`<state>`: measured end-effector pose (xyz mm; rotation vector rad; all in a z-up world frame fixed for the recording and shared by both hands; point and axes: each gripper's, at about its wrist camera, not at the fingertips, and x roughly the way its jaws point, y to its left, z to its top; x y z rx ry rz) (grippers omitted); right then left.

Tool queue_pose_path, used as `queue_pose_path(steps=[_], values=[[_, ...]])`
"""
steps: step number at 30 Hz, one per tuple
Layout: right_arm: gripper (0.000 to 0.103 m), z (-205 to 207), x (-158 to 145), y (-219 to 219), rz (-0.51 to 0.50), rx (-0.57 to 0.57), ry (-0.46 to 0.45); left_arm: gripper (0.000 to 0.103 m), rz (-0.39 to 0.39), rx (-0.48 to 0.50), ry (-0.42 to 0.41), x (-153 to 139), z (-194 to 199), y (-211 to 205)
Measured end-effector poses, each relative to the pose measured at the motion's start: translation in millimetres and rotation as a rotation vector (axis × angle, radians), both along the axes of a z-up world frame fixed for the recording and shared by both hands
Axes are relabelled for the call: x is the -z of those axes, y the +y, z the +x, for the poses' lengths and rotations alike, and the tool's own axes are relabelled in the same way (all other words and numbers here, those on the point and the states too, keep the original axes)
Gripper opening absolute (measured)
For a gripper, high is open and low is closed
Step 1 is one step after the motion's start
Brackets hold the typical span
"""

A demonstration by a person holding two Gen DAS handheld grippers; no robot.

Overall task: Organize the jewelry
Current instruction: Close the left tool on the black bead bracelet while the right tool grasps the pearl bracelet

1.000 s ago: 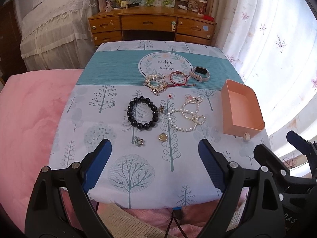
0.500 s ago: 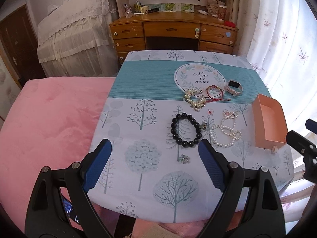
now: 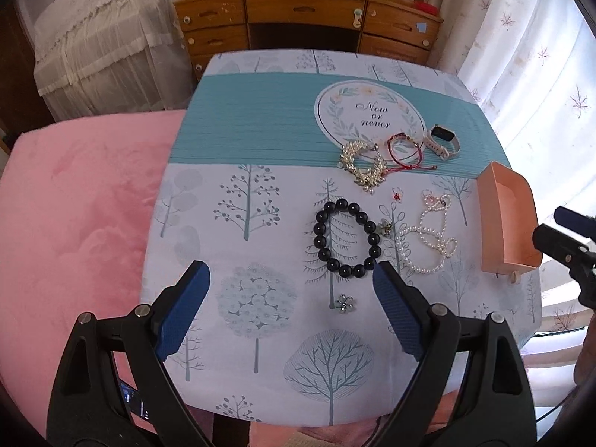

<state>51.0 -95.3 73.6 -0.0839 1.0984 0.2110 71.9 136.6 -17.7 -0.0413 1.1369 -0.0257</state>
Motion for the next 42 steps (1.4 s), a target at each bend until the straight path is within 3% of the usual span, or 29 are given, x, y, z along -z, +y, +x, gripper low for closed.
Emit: queue_pose_path(steps=[5, 10, 13, 17, 27, 36, 38, 39, 40, 41, 42], values=[[0.074, 34.3, 59.1, 0.7, 0.021, -0.03, 0.157, 0.088, -0.059, -0.011, 0.142, 55.1, 37.2, -0.1], [0.053, 59.6, 133.7, -4.3, 0.015, -0.037, 0.32, 0.088, -0.043, -0.004, 0.212, 97.7, 62.6, -8.5], [0.05, 72.9, 161.5, -6.6, 0.018, -0.028, 0.37, 0.088, -0.043, -0.006, 0.239, 112.4, 75.0, -10.8], [0.048, 83.5, 173.4, -4.9, 0.014, -0.035, 0.378, 0.088, -0.047, -0.01, 0.263, 123.6, 85.2, -11.4], [0.026, 92.8, 178.0, 25.9, -0.059, -0.18, 0.378, 0.085, -0.066, -0.038, 0.343, 150.9, 97.3, -7.6], [0.017, 103.0, 191.6, 35.8, -0.123, -0.255, 0.384, 0.084, -0.012, -0.023, 0.336, 154.8, 99.3, -11.5], [0.009, 101.5, 191.4, 36.1, -0.129, -0.268, 0.378, 0.074, -0.011, -0.008, 0.319, 151.5, 96.5, -18.5], [0.008, 99.0, 191.0, 36.1, -0.127, -0.27, 0.375, 0.062, -0.009, 0.004, 0.307, 150.0, 96.5, -23.2], [0.008, 97.8, 190.7, 35.9, -0.12, -0.27, 0.374, 0.044, -0.006, 0.014, 0.296, 146.2, 96.0, -26.6], [0.008, 96.1, 189.0, 35.6, -0.112, -0.272, 0.369, 0.033, -0.004, 0.027, 0.288, 144.3, 95.5, -29.8], [0.008, 94.0, 186.0, 35.4, -0.104, -0.273, 0.358, 0.012, -0.004, 0.034, 0.29, 142.7, 95.1, -31.5]])
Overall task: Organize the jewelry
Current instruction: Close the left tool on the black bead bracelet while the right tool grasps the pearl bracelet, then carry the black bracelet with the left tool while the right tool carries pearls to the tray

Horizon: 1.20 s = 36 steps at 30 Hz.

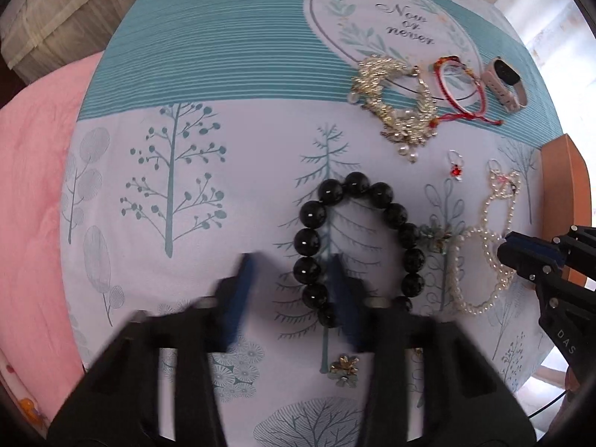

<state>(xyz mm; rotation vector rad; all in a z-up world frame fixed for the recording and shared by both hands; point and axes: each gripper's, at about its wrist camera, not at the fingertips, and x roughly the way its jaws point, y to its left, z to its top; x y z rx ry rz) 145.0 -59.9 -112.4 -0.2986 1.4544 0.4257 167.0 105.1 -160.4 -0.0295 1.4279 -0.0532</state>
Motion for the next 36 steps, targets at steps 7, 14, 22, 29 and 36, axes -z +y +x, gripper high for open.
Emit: queue_pose_path(steps=[7, 14, 22, 29, 36], values=[[0.007, -18.1, -53.2, -6.3, 0.073, 0.021, -0.124, 0.012, -0.018, 0.011, -0.017, -14.1, -13.3, -10.2], [0.007, -37.8, -134.7, -14.1, 0.117, 0.026, -0.292, 0.012, -0.038, 0.018, -0.132, -75.7, -34.0, -19.2], [0.007, -60.5, -214.2, -28.0, 0.163, 0.058, -0.425, 0.012, -0.051, 0.068, -0.267, -173.7, -52.6, 4.1], [0.007, -79.6, -274.2, -35.7, 0.209, 0.069, -0.519, 0.012, -0.071, 0.104, -0.341, -220.6, -64.7, -9.4], [0.007, -107.4, -333.3, -41.0, 0.277, 0.07, -0.617, 0.012, -0.069, 0.139, -0.392, -248.1, -77.2, -26.0]])
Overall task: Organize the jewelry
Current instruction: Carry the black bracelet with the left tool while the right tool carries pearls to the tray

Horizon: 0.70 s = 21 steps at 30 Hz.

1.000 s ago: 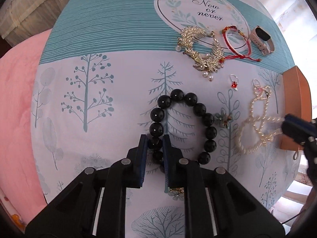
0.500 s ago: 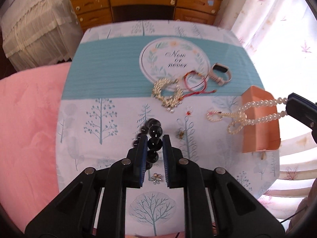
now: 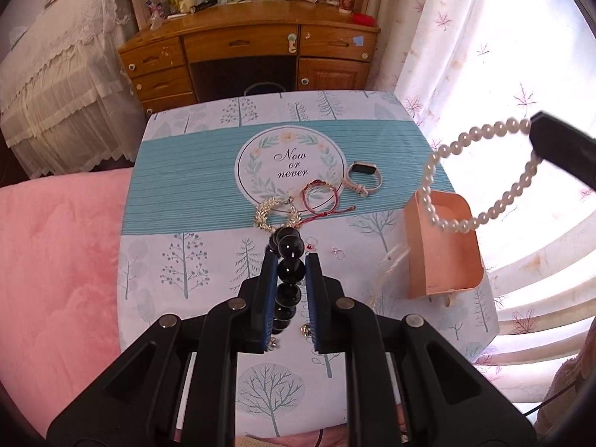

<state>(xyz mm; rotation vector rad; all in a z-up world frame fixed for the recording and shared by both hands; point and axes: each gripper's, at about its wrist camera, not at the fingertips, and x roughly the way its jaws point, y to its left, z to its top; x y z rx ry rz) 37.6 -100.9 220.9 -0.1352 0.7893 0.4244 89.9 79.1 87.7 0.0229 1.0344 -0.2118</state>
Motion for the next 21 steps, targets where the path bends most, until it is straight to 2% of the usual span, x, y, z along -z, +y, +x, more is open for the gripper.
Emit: queue_pose_path(steps=[7, 13, 17, 21], values=[[0.007, -30.6, -48.8, -0.9, 0.016, 0.004, -0.083, 0.012, -0.002, 0.026, -0.027, -25.5, -10.4, -8.6], [0.007, -53.3, -75.4, -10.5, 0.027, 0.02, -0.1, 0.012, -0.005, 0.084, -0.075, -54.1, -23.8, -30.6], [0.007, -60.3, -78.9, -24.6, 0.022, 0.051, -0.093, 0.012, -0.016, 0.135, -0.095, -66.2, -30.2, -54.7], [0.007, -66.0, -70.2, -50.5, 0.017, 0.093, -0.069, 0.012, -0.025, 0.195, -0.089, -61.2, -30.3, -89.2]])
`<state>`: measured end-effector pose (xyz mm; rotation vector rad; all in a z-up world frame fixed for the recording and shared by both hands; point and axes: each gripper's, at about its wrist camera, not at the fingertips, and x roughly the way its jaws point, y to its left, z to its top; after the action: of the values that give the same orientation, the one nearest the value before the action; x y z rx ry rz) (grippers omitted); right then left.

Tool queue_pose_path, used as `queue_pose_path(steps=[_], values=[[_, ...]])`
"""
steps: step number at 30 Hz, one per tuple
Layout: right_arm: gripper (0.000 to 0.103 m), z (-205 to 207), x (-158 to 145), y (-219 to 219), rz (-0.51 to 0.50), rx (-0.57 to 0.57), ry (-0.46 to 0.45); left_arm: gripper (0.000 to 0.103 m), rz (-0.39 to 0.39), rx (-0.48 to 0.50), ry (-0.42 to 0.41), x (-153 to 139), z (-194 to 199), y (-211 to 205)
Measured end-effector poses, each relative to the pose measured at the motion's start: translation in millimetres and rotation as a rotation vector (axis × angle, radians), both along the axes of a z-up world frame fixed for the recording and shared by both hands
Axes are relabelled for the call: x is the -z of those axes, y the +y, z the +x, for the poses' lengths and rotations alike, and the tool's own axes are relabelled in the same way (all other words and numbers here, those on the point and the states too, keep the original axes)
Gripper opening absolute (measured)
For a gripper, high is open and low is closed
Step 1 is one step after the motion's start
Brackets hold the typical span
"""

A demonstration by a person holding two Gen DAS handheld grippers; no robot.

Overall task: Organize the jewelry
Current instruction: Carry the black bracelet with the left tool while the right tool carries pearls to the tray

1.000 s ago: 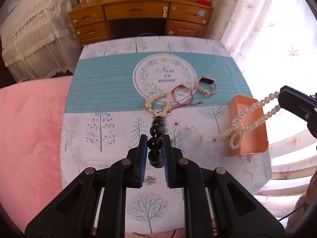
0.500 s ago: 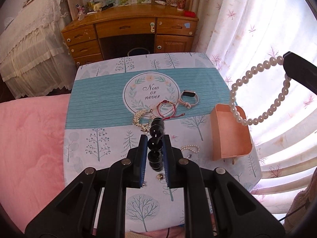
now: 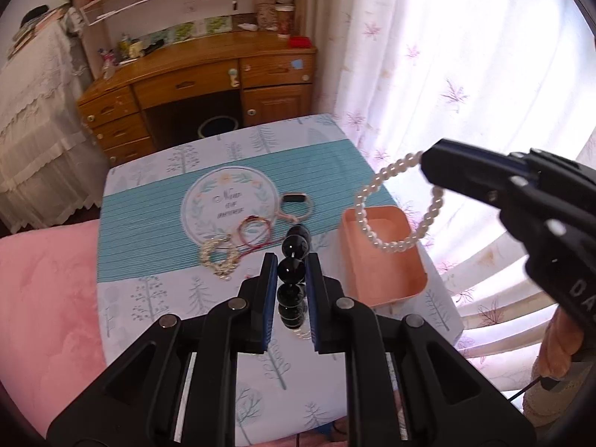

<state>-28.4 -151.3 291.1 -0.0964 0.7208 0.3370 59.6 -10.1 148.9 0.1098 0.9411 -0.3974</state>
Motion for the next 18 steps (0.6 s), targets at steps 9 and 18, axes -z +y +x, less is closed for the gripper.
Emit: queue_pose_path(steps=[9, 18], values=[[0.007, 7.8, 62.6, -81.3, -0.016, 0.13, 0.105, 0.012, 0.01, 0.118, 0.056, 52.5, 17.4, -94.6], [0.007, 28.0, 150.2, -166.2, -0.021, 0.243, 0.245, 0.012, 0.039, 0.171, 0.097, 104.7, 40.5, -151.7]])
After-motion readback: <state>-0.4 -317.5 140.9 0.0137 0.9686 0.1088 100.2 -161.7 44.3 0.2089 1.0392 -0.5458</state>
